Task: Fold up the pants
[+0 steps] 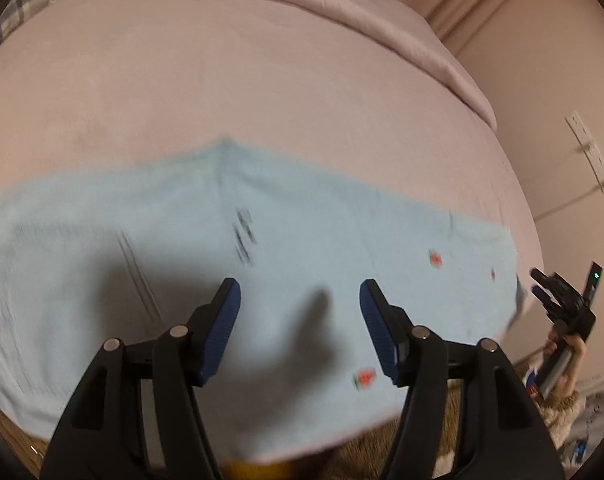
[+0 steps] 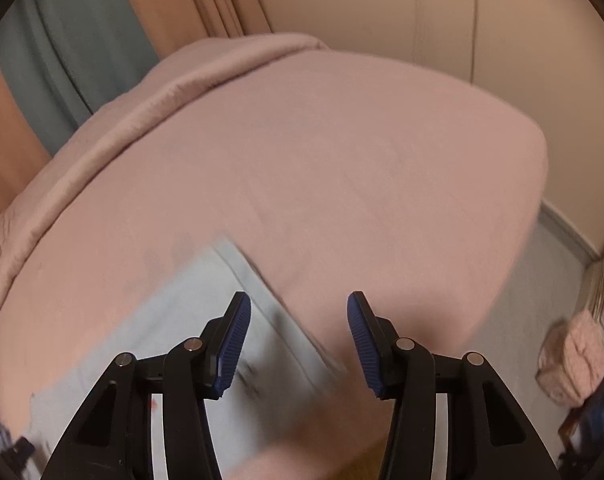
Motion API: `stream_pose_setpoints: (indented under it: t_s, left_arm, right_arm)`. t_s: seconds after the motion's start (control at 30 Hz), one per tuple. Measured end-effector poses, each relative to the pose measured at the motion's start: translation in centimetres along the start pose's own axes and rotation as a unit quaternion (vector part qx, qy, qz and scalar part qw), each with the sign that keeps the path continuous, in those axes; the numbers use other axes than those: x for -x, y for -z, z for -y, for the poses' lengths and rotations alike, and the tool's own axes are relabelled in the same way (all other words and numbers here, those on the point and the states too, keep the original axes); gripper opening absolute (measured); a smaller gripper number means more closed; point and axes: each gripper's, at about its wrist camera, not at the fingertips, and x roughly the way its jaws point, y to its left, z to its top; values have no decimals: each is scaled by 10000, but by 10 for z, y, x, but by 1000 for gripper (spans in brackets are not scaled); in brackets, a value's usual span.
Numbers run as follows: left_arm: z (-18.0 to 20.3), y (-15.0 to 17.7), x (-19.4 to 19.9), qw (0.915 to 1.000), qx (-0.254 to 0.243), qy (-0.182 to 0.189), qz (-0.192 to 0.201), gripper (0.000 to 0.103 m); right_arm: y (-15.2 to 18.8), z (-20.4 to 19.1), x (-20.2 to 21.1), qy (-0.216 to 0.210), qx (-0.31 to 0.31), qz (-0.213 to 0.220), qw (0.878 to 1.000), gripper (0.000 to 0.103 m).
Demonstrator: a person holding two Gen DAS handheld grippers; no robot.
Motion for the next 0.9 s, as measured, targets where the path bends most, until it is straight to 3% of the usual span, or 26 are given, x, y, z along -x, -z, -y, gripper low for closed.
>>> stream_pose_setpoints:
  t_s: [0.07, 0.1, 0.13, 0.17, 0.2, 0.4, 0.53, 0.7, 0.83, 0.9]
  left_arm:
    - [5, 12, -5, 9998, -33, 106, -155, 62]
    - [7, 15, -7, 9997, -37, 139, -188, 62]
    - [9, 20, -10, 9995, -64, 179, -247, 62]
    - [9, 22, -14, 9993, -70, 182, -304, 62]
    - [10, 24, -18, 9991, -80, 165, -371, 62]
    - [15, 31, -24, 9992, -208, 14, -339, 62]
    - [11, 35, -26, 9994, -102, 57, -335, 62]
    - [15, 32, -24, 9992, -93, -34, -382, 62]
    - [19, 31, -19, 9992, -62, -44, -403, 62]
    - [21, 31, -16, 9994, -71, -50, -345, 63]
  right_arm:
    - [8, 4, -7, -6, 0, -154, 9999, 50]
    - [10, 5, -10, 23, 18, -174, 9998, 45]
    - [13, 5, -12, 38, 43, -204, 9998, 40]
    - [20, 9, -10, -27, 58, -266, 9996, 26]
    - [22, 9, -12, -129, 47, -331, 9994, 19]
    - [18, 12, -1, -216, -138, -97, 9996, 10]
    - [16, 13, 6, -200, -216, 76, 9995, 9]
    - [27, 20, -25, -96, -273, -244, 9993, 9]
    - [24, 25, -8, -233, -433, -174, 9986, 11]
    - [25, 25, 4, -203, -421, -111, 9988, 25]
